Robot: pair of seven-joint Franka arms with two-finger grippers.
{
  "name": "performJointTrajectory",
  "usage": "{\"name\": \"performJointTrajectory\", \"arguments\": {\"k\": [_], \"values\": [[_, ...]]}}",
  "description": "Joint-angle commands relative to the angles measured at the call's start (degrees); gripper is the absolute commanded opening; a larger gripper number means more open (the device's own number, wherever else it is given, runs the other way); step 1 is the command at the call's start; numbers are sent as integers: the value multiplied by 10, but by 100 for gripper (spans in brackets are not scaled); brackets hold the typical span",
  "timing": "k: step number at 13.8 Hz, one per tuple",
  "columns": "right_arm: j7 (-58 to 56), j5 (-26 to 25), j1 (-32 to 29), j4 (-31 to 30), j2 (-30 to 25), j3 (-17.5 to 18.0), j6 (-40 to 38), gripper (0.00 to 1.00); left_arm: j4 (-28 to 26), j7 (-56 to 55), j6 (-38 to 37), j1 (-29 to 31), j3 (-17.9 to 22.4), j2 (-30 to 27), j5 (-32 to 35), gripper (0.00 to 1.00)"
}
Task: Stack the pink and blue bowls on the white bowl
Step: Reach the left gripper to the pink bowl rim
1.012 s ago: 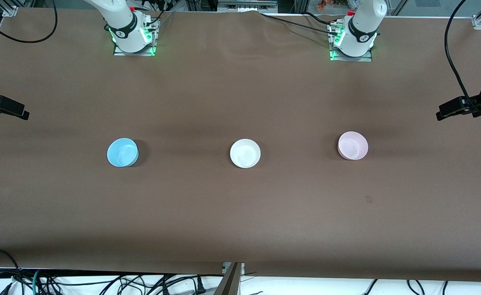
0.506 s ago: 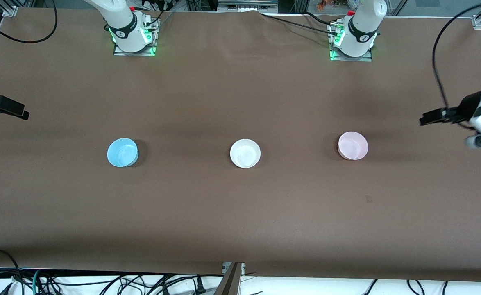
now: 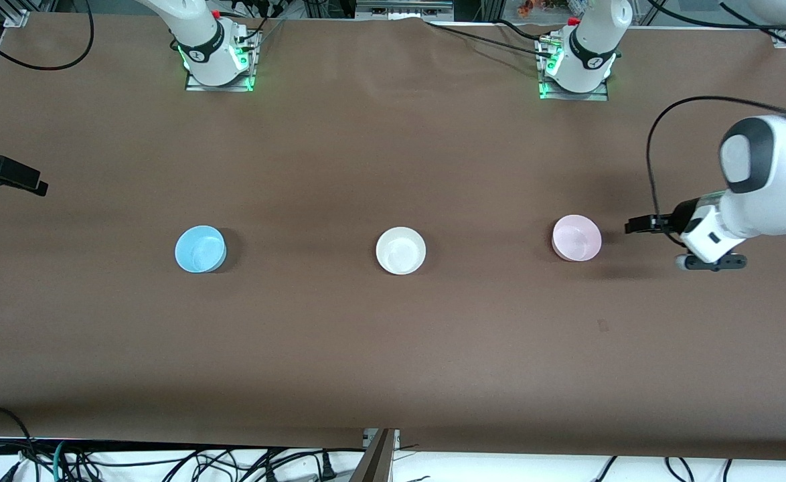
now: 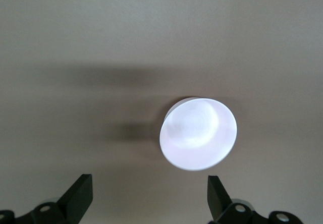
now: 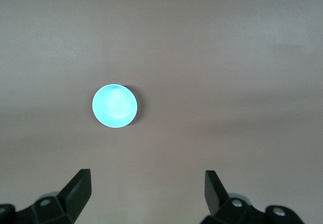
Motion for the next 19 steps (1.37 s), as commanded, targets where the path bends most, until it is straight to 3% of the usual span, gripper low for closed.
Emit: {"name": "performJointTrajectory", "arguments": {"k": [1,6,9,11,14,16,18,19], "values": [[5,9,-4,15,6,0,-12,99,-89,58,106,-1,0,-13,-46,100],[6,9,-4,15,6,0,-12,99,-168,151,252,-4,-1,19,-141,100],[5,9,-4,15,6,0,-12,99,-182,184,270,-4,-1,31,-185,100],[5,9,-4,15,6,0,-12,99,-181,185,276,-12,-1,37,-207,86],[5,9,-4,15,6,0,-12,99,-178,185,300,-14,-8,52,-232,50],[5,9,-4,15,6,0,-12,99,-177,185,301,-14,-8,56,-254,32],[5,9,-4,15,6,0,-12,99,-172,184,300,-14,-8,58,-255,6],[5,10,-4,15,6,0,-12,99,-167,177,298,-14,-8,58,-255,0]]}}
